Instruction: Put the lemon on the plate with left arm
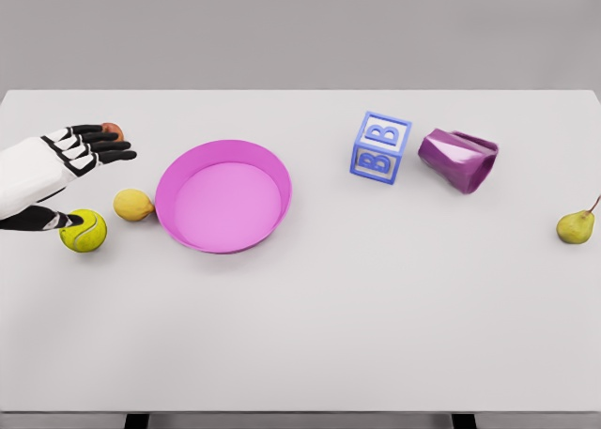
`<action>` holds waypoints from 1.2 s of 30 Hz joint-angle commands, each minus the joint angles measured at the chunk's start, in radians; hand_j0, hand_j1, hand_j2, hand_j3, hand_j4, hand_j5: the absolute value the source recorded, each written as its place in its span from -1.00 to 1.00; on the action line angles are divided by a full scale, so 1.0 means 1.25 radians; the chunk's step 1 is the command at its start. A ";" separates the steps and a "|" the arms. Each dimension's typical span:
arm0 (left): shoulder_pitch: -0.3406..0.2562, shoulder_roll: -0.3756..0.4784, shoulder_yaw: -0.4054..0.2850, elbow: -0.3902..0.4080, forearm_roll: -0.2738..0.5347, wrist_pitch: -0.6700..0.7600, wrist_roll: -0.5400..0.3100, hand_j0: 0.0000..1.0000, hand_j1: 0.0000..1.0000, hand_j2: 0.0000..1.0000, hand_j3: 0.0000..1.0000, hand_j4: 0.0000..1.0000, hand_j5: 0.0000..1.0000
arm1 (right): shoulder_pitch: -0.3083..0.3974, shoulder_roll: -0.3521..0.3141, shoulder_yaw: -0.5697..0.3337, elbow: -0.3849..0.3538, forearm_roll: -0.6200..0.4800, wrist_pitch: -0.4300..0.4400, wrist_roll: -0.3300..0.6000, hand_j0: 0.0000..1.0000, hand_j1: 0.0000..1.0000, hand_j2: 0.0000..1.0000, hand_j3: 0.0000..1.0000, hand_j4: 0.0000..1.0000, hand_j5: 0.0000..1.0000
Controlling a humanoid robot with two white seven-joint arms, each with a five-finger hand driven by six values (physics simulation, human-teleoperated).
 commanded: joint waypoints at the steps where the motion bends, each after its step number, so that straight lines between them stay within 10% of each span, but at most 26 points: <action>1: 0.000 -0.001 -0.001 0.000 0.005 0.001 0.000 1.00 1.00 1.00 1.00 1.00 1.00 | 0.000 0.000 0.000 0.000 0.000 0.000 0.000 1.00 1.00 1.00 1.00 1.00 1.00; 17: 0.000 0.006 -0.014 0.000 0.082 0.001 -0.003 1.00 1.00 1.00 1.00 1.00 1.00 | 0.000 0.000 0.000 0.000 0.000 0.000 0.000 1.00 1.00 1.00 1.00 1.00 1.00; 24: -0.037 0.007 -0.015 0.000 0.160 0.244 -0.250 1.00 1.00 1.00 1.00 1.00 1.00 | 0.000 0.000 0.000 0.000 0.000 0.000 0.000 1.00 1.00 1.00 1.00 1.00 1.00; 36: -0.083 -0.025 -0.031 0.000 0.195 0.341 -0.250 1.00 1.00 1.00 1.00 1.00 1.00 | 0.000 0.000 0.000 0.000 0.000 0.000 0.000 1.00 1.00 1.00 1.00 1.00 1.00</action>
